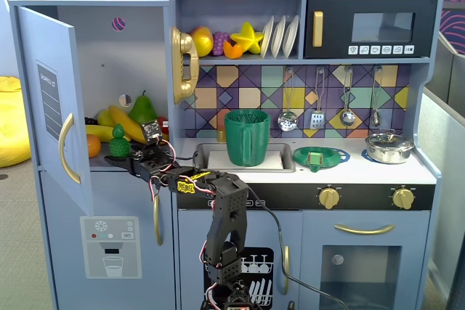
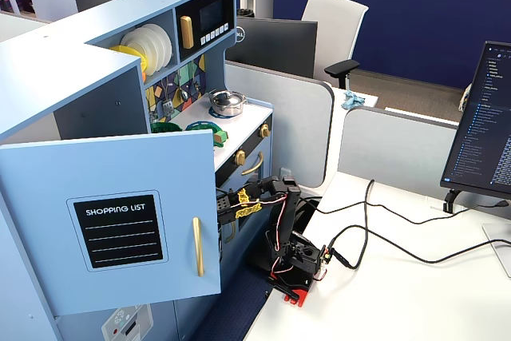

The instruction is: Pick up the green pineapple from the left cabinet and place it in the green recipient

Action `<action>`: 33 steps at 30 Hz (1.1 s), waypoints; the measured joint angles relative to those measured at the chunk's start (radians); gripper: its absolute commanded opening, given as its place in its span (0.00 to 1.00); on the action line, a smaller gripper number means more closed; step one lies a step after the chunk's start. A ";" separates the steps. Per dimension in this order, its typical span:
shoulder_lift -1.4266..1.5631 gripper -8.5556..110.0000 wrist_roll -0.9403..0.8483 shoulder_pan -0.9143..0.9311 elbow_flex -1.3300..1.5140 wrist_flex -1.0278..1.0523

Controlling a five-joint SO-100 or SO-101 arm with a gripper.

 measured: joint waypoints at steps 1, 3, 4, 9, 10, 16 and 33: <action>-0.012 0.35 0.002 0.006 -0.009 -0.003; -0.040 0.36 0.002 0.023 -0.028 -0.011; -0.055 0.36 0.002 0.034 -0.037 -0.018; -0.115 0.35 0.006 0.044 -0.091 -0.037; -0.121 0.35 0.006 0.044 -0.100 -0.037; -0.178 0.35 0.006 0.044 -0.163 -0.037; -0.505 0.07 -0.005 0.012 -0.531 -0.123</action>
